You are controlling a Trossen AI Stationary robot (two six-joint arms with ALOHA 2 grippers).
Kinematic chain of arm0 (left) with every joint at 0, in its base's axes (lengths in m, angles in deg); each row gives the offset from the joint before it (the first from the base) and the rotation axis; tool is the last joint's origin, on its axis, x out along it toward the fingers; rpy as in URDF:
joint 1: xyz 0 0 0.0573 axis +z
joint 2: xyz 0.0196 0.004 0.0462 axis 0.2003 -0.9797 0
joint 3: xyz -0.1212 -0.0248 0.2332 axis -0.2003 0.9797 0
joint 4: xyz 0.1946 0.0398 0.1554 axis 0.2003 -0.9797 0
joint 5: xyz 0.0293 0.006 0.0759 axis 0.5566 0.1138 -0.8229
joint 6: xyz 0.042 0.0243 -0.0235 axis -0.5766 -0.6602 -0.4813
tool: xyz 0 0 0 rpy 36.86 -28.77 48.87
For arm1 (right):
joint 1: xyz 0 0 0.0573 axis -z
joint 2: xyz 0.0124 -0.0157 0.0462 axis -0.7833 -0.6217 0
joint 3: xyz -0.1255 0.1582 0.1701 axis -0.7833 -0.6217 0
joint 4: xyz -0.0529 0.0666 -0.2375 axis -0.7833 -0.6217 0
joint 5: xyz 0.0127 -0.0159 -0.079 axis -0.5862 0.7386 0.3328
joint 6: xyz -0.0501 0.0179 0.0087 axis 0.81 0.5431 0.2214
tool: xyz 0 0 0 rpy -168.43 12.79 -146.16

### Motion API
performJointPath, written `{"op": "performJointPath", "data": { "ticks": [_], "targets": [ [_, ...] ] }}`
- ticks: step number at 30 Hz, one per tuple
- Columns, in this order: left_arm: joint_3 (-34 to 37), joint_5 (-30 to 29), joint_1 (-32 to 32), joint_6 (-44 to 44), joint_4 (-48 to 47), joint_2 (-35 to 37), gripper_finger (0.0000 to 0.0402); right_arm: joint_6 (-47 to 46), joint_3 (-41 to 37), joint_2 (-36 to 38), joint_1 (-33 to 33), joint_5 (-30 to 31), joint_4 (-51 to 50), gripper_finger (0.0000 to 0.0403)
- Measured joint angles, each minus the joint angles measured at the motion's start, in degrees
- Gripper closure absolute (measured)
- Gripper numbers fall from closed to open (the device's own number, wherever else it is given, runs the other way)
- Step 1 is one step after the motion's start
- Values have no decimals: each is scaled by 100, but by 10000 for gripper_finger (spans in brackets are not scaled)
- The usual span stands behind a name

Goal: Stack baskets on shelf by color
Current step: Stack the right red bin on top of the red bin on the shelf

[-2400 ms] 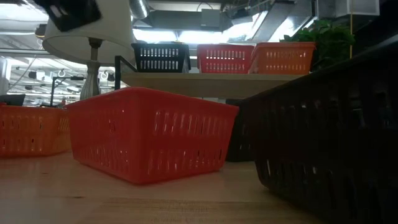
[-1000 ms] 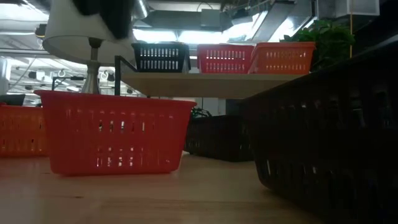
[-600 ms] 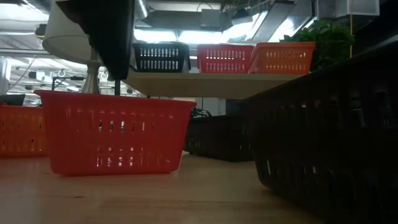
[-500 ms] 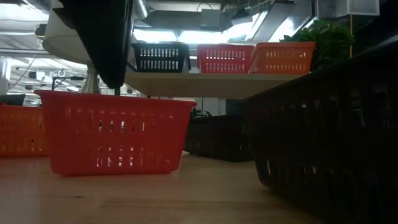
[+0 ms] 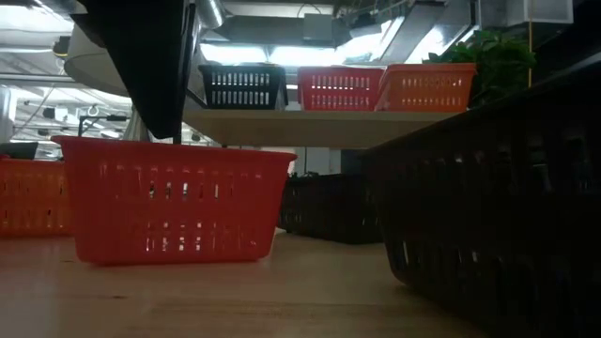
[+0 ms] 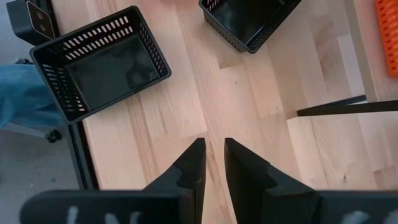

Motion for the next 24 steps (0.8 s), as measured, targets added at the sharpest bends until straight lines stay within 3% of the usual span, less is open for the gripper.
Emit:
{"op": "performJointPath", "data": {
  "ticks": [19,24],
  "targets": [
    [0,-5,33,-11,76,-613,337,0,-2,0,0,-1,-2,344],
    [-4,235,7,-157,88,-611,391,0,-2,0,0,-1,0,344]
  ]
}}
